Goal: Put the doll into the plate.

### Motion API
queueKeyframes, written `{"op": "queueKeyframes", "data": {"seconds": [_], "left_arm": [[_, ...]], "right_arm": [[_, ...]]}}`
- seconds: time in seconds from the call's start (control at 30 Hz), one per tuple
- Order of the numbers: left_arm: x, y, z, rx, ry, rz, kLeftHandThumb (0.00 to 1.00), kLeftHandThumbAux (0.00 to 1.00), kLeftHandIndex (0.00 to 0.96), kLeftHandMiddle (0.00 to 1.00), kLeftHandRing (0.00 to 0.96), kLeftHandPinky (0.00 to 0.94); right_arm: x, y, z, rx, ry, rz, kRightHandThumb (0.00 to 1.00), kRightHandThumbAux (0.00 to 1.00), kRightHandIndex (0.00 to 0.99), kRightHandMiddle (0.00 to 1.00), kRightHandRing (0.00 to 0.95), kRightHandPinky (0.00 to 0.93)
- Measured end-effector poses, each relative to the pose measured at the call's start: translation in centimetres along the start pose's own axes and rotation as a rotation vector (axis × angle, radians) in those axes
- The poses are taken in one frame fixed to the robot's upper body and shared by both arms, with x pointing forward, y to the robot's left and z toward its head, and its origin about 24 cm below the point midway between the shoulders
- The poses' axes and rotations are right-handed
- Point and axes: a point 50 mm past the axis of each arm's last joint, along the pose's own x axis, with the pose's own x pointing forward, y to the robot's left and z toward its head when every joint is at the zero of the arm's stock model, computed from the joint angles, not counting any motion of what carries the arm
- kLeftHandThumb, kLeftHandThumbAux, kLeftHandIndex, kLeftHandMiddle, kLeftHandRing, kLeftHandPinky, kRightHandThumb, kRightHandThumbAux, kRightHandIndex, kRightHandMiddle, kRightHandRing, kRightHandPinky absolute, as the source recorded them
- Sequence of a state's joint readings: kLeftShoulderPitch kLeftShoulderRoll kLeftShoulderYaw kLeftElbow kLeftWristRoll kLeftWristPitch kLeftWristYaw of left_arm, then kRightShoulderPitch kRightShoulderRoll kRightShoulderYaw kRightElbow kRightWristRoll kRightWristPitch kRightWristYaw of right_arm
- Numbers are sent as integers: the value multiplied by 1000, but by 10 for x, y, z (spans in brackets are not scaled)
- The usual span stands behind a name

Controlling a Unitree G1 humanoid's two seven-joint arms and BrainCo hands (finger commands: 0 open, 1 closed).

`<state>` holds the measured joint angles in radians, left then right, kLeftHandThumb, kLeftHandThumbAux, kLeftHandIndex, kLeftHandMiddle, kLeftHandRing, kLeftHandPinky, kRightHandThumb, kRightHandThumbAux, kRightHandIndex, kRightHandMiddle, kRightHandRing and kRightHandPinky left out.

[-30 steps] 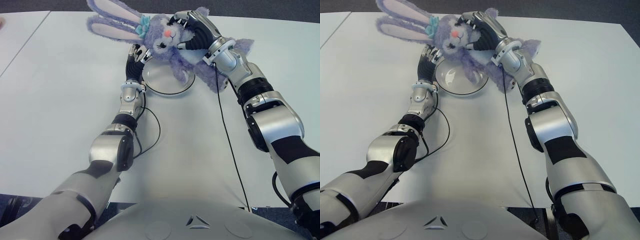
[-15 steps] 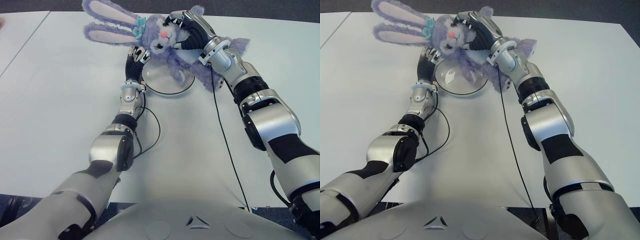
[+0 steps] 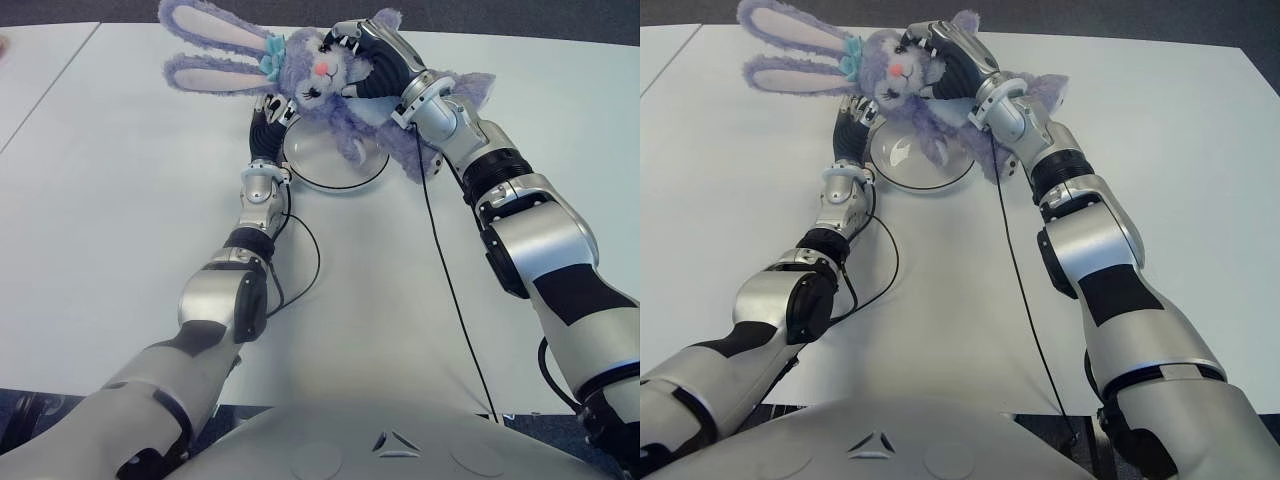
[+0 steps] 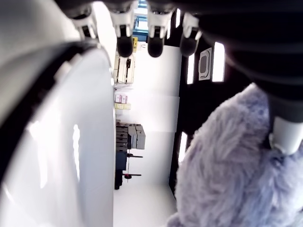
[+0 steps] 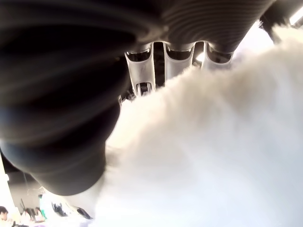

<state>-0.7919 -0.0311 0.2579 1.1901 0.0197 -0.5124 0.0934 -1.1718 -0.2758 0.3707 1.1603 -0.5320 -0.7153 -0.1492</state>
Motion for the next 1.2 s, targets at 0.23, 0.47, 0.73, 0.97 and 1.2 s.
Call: {"op": "queueKeyframes", "data": {"seconds": [0.23, 0.47, 0.73, 0.97, 1.2], "left_arm": [[0, 0, 0, -2, 0, 2, 0, 550, 0, 26, 16, 8], [0, 2, 1, -18, -14, 15, 0, 531, 0, 21, 19, 10], [-1, 5, 2, -32, -24, 37, 0, 518, 0, 16, 14, 10], [-1, 9, 2, -39, -31, 72, 0, 501, 0, 8, 9, 8], [-1, 13, 3, -35, -42, 112, 0, 462, 0, 2, 5, 11]], "right_arm": [[0, 3, 0, 11, 6, -1, 356, 854, 766, 854, 831, 797], [1, 4, 1, 22, 4, -6, 366, 850, 759, 863, 843, 814], [3, 7, 4, 38, -1, -5, 382, 839, 756, 866, 848, 808], [4, 10, 6, 47, -4, -3, 377, 835, 759, 863, 845, 801], [5, 12, 7, 52, -8, -10, 356, 840, 762, 854, 834, 799]]}}
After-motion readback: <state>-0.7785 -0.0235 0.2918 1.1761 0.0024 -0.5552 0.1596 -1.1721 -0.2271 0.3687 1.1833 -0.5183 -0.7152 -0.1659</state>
